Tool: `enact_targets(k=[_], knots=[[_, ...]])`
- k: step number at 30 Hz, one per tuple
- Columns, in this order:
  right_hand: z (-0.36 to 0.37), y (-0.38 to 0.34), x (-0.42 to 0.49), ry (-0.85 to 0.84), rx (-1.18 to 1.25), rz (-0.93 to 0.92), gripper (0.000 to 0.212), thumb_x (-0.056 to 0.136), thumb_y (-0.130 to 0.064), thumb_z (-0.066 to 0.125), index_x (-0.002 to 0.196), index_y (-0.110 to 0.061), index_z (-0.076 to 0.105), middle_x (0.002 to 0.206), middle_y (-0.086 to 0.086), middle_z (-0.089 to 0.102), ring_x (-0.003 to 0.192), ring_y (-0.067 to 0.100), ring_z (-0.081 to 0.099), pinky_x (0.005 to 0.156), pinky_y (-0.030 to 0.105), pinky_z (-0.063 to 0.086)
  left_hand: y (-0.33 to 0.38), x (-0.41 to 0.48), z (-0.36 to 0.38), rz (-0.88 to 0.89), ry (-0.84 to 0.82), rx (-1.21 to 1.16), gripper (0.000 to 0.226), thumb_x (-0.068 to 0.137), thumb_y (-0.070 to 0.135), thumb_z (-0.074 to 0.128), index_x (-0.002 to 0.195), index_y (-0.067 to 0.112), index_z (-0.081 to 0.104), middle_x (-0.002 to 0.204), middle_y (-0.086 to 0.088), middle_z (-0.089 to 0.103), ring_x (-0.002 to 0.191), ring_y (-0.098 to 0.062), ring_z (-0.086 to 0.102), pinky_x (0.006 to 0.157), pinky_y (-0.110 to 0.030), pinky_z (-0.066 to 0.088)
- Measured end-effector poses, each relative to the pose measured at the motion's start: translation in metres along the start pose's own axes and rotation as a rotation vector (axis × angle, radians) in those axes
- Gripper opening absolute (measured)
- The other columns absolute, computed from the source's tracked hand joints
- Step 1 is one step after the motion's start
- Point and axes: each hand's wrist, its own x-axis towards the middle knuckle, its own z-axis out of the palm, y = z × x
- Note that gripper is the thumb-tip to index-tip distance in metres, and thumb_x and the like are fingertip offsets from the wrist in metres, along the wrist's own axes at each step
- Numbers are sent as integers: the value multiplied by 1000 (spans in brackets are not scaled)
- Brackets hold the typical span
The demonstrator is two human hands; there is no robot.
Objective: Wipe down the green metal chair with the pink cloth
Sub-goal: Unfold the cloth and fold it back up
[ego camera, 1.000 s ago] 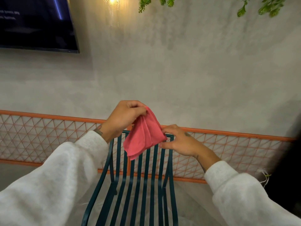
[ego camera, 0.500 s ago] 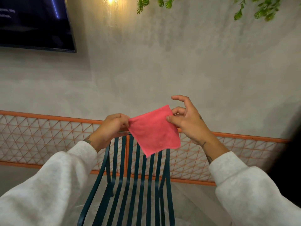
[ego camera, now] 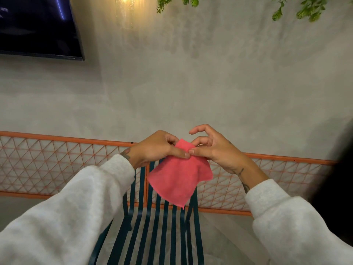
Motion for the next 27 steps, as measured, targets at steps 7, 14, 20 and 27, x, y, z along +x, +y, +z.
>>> enact_targets(k=[7, 14, 20, 27], knots=[[1, 45, -14, -85, -85, 226, 34, 79, -13, 81, 111, -13, 71, 109, 2, 75, 104, 20, 71, 98, 42, 55, 1, 2, -8, -67, 48, -296, 35, 75, 17, 80, 107, 6, 72, 108, -12, 73, 101, -26, 69, 92, -41, 53], [-5, 66, -6, 34, 688, 205, 48, 94, -21, 66, 135, 1, 53, 136, 21, 58, 124, 38, 58, 103, 62, 45, -19, 1, -26, -172, 8, -526, 31, 95, 30, 58, 125, 20, 63, 113, -8, 68, 106, -28, 66, 83, -51, 57], [17, 87, -6, 80, 601, 359, 39, 85, -10, 71, 123, -2, 64, 122, 20, 68, 102, 29, 70, 84, 46, 59, -64, -9, -22, -360, -31, -610, 42, 89, 16, 68, 128, 5, 57, 112, -15, 71, 104, -27, 69, 80, -36, 60], [12, 85, 6, 128, 569, 328, 34, 82, 1, 70, 115, -3, 63, 114, 19, 70, 97, 30, 70, 77, 41, 61, -84, -12, -24, -243, -29, -629, 70, 72, -18, 70, 131, 12, 49, 119, -19, 68, 111, -33, 66, 93, -43, 55]])
